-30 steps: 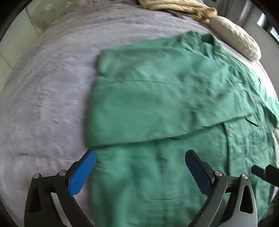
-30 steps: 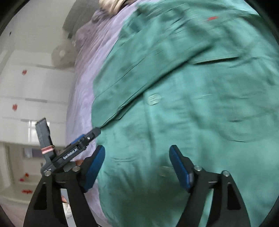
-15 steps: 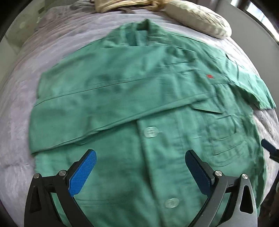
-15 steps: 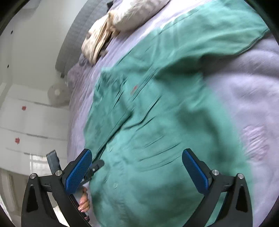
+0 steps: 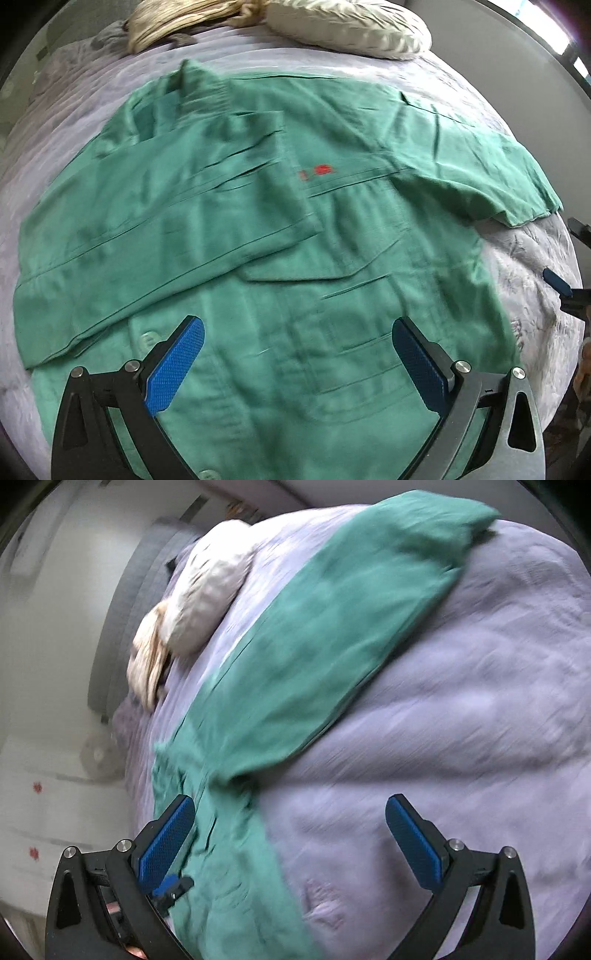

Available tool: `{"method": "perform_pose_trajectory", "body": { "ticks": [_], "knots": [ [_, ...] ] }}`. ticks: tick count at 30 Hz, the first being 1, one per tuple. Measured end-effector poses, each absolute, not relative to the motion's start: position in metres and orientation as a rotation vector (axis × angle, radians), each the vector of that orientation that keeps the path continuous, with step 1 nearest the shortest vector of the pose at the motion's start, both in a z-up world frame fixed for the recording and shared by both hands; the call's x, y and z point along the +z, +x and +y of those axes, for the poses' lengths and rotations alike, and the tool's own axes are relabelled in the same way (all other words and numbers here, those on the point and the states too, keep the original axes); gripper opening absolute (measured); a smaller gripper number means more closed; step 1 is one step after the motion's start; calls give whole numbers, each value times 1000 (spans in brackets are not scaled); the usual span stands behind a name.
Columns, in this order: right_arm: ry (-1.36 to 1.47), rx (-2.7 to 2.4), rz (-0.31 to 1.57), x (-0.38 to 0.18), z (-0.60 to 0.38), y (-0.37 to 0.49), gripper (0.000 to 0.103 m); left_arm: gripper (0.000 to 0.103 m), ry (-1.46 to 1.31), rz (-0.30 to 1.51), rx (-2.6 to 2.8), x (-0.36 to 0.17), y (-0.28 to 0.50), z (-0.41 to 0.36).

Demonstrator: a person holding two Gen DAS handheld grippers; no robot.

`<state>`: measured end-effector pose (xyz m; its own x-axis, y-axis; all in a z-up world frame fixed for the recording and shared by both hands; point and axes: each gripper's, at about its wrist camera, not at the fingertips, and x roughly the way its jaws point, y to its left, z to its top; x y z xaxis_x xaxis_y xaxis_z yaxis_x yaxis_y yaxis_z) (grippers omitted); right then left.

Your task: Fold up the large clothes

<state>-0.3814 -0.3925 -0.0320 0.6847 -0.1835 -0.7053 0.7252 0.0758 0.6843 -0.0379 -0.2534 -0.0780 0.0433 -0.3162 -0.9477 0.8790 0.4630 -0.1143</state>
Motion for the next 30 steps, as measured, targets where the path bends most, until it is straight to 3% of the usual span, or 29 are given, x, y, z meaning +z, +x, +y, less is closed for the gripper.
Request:
{"method": "perform_pose_trajectory", "body": {
  "ticks": [9, 21, 22, 24, 25, 26, 28, 30],
  "knots": [
    [1469, -769, 325, -50, -471, -433, 103, 102, 644, 1209, -1005, -90, -68, -296],
    [1564, -753, 92, -61, -549, -441, 103, 102, 574, 1210, -1001, -84, -70, -307],
    [1582, -753, 77, -62, -550, -442, 99, 102, 567, 1205, -996, -82, -67, -304],
    [1606, -757, 76, -63, -550, -444, 71, 102, 551, 1193, -987, -77, -60, -299],
    [1621, -770, 102, -65, -551, -445, 39, 102, 543, 1183, -981, -74, -56, -296],
    [1632, -772, 115, -68, -552, -444, 18, 102, 538, 1175, -975, -71, -51, -292],
    [1602, -772, 117, -64, -551, -444, 5, 102, 523, 1155, -953, -66, -42, -288],
    [1560, -748, 112, -53, -550, -438, 5, 102, 500, 1139, -929, -62, -30, -282]
  ]
}}
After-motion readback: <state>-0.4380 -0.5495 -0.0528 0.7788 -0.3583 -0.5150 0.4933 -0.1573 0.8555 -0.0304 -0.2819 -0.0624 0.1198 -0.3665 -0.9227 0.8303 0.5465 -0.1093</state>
